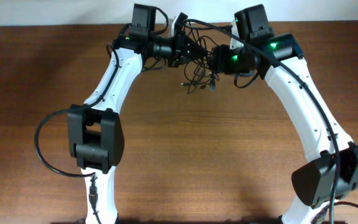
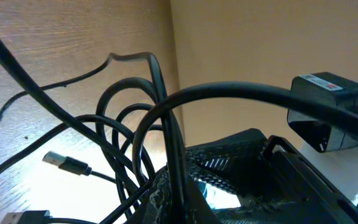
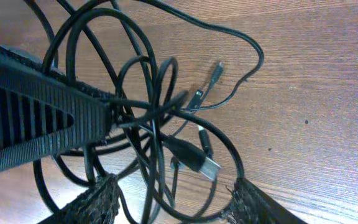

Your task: Untangle cables

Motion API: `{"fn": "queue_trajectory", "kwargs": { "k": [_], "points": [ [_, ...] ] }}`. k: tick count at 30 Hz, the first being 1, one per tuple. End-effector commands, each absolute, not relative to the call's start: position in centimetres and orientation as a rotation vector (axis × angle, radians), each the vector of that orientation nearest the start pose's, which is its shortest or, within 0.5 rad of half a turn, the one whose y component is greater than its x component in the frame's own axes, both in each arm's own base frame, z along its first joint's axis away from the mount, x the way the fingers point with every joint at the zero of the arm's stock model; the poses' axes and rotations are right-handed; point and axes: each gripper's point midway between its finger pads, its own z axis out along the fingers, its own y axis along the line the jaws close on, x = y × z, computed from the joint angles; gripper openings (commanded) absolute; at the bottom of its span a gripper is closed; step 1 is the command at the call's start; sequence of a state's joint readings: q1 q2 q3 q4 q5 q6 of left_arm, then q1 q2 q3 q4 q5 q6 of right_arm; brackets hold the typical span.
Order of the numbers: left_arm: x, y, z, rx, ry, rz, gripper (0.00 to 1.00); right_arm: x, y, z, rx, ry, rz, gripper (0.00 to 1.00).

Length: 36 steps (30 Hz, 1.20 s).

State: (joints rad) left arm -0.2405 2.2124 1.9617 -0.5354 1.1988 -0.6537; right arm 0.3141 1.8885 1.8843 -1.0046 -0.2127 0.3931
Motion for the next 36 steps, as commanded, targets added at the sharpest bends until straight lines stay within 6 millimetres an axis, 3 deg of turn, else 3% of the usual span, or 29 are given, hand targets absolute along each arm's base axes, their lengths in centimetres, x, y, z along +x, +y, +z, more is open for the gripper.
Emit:
{"fn": "queue_trajectory", "kwargs": {
  "k": [1, 6, 11, 14, 16, 21, 23, 27, 31, 35, 36],
  "points": [
    [45.6, -30.2, 24.8, 0.286, 2.348, -1.909, 0.0, 44.6, 18.5, 21.6, 0.029, 2.639, 0.515, 0.59],
    [43.8, -31.5, 28.8, 0.49, 2.202, -2.118, 0.0, 44.4, 18.4, 21.0, 0.032, 2.656, 0.508, 0.59],
    [43.7, -31.5, 29.3, 0.516, 2.182, -2.131, 0.0, 45.0, 17.0, 20.8, 0.084, 2.647, 0.436, 0.56],
    [43.2, -31.5, 29.5, 0.529, 2.186, -2.167, 0.0, 45.8, 14.5, 20.8, 0.208, 2.64, 0.414, 0.21],
    [43.5, -31.1, 29.7, 0.478, 2.215, -2.193, 0.0, 45.9, 13.1, 20.6, 0.25, 2.647, 0.399, 0.05],
    [45.8, -27.8, 32.4, 0.511, 2.101, -2.147, 0.0, 45.6, 8.3, 19.8, 0.39, 2.688, 0.339, 0.04],
    [47.2, -25.2, 33.7, 0.517, 2.038, -2.09, 0.06, 45.3, 6.1, 19.5, 0.457, 2.7, 0.317, 0.04],
    [49.0, -21.1, 34.2, 0.475, 1.995, -2.023, 0.18, 44.4, 2.0, 18.8, 0.538, 2.732, 0.28, 0.04],
    [49.7, -18.8, 34.2, 0.438, 1.987, -1.998, 0.31, 43.9, 1.1, 18.8, 0.464, 2.762, 0.336, 0.04],
    [50.5, -16.9, 34.2, 0.486, 1.919, -1.909, 0.55, 43.1, 0.1, 18.8, 0.467, 2.781, 0.427, 0.04],
    [50.7, -15.9, 34.2, 0.568, 1.85, -1.827, 0.37, 43.0, 0.5, 19.2, 0.433, 2.775, 0.533, 0.04]
  ]
}}
